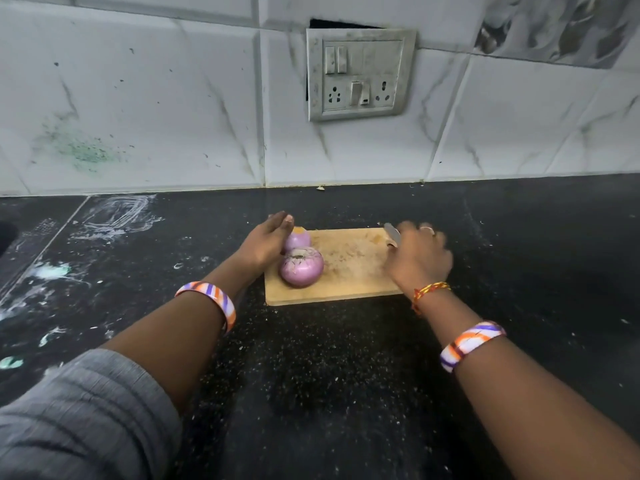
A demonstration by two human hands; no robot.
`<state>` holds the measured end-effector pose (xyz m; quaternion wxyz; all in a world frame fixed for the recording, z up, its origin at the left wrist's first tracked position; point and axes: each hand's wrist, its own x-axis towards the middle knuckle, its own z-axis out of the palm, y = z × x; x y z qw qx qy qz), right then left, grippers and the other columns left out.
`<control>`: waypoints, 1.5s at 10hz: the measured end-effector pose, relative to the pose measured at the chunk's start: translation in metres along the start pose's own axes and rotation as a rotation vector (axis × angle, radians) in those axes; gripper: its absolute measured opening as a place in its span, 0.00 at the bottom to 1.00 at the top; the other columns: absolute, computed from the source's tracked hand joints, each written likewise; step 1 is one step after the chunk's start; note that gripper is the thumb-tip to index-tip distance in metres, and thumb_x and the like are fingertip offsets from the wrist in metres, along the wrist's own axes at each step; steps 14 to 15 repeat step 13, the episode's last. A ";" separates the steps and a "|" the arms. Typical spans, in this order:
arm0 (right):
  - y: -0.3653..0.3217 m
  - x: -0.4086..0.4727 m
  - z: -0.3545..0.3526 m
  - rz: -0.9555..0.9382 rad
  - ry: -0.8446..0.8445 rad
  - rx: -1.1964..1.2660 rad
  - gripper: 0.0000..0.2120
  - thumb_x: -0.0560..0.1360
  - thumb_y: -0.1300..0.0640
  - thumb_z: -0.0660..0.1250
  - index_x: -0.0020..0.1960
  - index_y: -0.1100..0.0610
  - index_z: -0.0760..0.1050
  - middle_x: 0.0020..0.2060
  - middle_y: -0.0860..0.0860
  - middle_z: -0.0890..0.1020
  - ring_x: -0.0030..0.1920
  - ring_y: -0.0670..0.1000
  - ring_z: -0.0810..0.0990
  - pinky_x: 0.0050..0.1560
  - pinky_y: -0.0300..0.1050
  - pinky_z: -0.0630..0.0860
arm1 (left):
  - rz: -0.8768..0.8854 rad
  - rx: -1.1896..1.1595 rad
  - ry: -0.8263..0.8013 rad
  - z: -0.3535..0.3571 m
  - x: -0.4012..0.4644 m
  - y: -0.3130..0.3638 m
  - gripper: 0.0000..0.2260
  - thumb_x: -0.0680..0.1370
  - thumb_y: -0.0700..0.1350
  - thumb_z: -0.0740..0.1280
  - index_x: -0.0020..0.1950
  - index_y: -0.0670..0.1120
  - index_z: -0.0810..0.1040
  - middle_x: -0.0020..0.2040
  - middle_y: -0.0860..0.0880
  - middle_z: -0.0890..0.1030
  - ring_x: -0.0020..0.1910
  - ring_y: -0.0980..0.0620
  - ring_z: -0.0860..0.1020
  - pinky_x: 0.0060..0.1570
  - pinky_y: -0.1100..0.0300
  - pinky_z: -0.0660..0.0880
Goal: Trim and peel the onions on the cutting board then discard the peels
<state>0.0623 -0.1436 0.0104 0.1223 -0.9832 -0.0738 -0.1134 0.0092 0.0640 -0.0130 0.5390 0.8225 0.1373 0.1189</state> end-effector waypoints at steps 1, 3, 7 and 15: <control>0.028 0.001 0.006 0.127 -0.138 -0.124 0.16 0.76 0.56 0.64 0.63 0.56 0.73 0.59 0.57 0.75 0.61 0.59 0.72 0.57 0.56 0.73 | 0.005 -0.020 0.062 -0.002 -0.003 0.001 0.24 0.80 0.53 0.55 0.71 0.40 0.63 0.72 0.42 0.66 0.72 0.47 0.63 0.69 0.57 0.58; 0.017 -0.007 0.021 0.068 -0.115 -0.063 0.15 0.79 0.59 0.59 0.65 0.59 0.70 0.56 0.58 0.76 0.57 0.58 0.75 0.53 0.53 0.77 | -0.051 0.104 0.211 -0.001 -0.014 0.005 0.22 0.81 0.52 0.51 0.69 0.39 0.67 0.69 0.40 0.70 0.68 0.43 0.67 0.64 0.55 0.63; -0.007 -0.007 0.038 -0.091 -0.115 -0.051 0.15 0.79 0.58 0.59 0.64 0.58 0.71 0.58 0.57 0.75 0.58 0.58 0.74 0.54 0.53 0.76 | -0.092 0.198 0.254 0.041 -0.036 -0.012 0.25 0.80 0.57 0.46 0.61 0.39 0.70 0.61 0.37 0.73 0.62 0.38 0.70 0.59 0.50 0.66; 0.008 0.001 0.016 -0.153 -0.113 0.054 0.24 0.78 0.51 0.59 0.71 0.60 0.59 0.67 0.60 0.68 0.67 0.60 0.66 0.63 0.55 0.69 | 0.180 0.812 0.265 0.038 -0.049 0.032 0.28 0.81 0.55 0.47 0.75 0.40 0.50 0.77 0.42 0.50 0.76 0.46 0.46 0.74 0.52 0.42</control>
